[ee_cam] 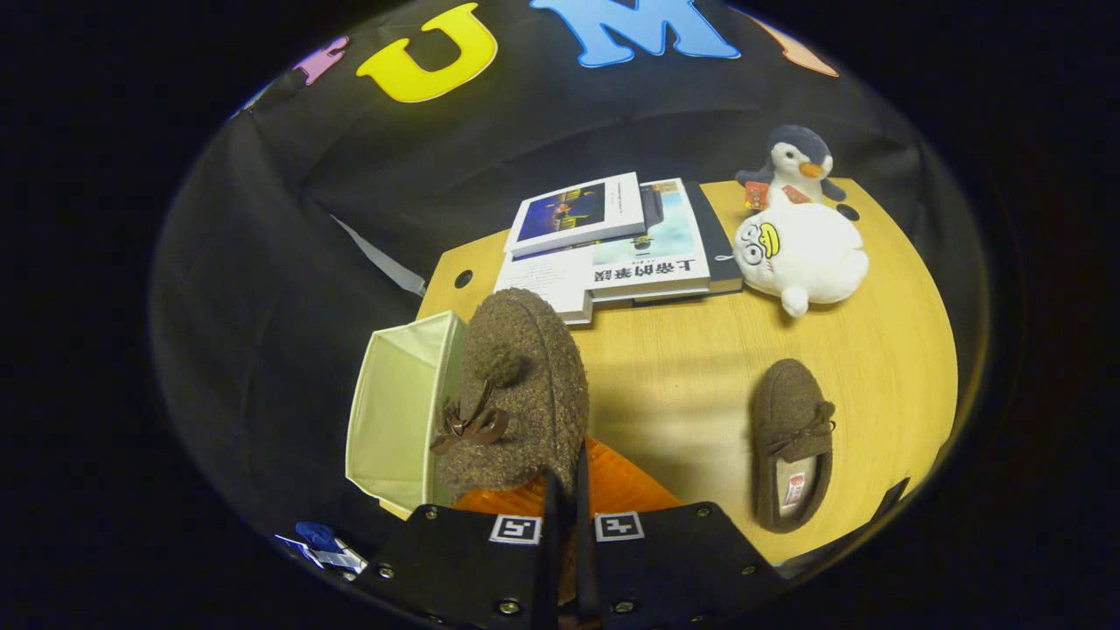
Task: Open the storage box then place both shoes into the box .Put the left shoe in first, then the right shoe, with the right side of both shoes facing outward in a uniform manner.
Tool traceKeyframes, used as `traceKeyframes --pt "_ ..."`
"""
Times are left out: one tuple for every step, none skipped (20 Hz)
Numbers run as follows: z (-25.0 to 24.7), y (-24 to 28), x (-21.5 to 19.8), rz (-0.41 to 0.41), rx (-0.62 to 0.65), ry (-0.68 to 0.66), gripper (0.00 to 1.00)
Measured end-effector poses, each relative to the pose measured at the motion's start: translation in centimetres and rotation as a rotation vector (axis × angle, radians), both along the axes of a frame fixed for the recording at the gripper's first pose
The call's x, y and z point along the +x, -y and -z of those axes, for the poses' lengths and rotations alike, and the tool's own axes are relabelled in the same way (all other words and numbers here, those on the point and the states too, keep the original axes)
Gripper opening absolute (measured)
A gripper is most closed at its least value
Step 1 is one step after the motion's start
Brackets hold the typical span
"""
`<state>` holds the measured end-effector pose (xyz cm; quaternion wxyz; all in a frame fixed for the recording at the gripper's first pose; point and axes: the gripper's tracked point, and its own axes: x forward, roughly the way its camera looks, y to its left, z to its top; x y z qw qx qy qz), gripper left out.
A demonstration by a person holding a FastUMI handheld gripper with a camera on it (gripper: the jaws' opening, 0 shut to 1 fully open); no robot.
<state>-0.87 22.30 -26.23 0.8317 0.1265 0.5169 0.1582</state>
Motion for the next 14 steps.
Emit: traceKeyframes --pt "-0.4 -1.0 -0.3 -0.014 0.004 0.000 0.08" --pt "-0.8 -2.2 -0.3 -0.028 0.008 -0.001 0.08" --pt "-1.1 -3.4 -0.5 -0.045 0.011 -0.004 0.08" --pt "-1.5 -4.6 -0.4 -0.060 0.017 -0.005 0.08" --pt "-1.8 -5.9 -0.4 -0.077 0.023 -0.004 0.08" --pt "-2.1 -7.2 -0.2 -0.091 0.027 -0.003 0.08" --pt "-2.3 -8.5 -0.1 -0.108 0.030 -0.001 0.08" --pt "-2.5 -9.7 0.0 -0.122 0.032 0.000 0.08" --pt "-2.7 -10.9 0.1 -0.141 0.032 0.002 0.08" --pt "-2.9 -12.0 0.2 -0.162 0.033 0.002 0.08" --pt "-2.9 -13.0 0.2 -0.176 0.034 0.003 0.08" --pt "-2.9 -13.8 0.4 -0.191 0.030 0.002 0.08" --pt "-2.9 -14.7 0.4 -0.202 0.026 0.000 0.08" --pt "-2.7 -15.5 0.5 -0.211 0.021 -0.005 0.08"
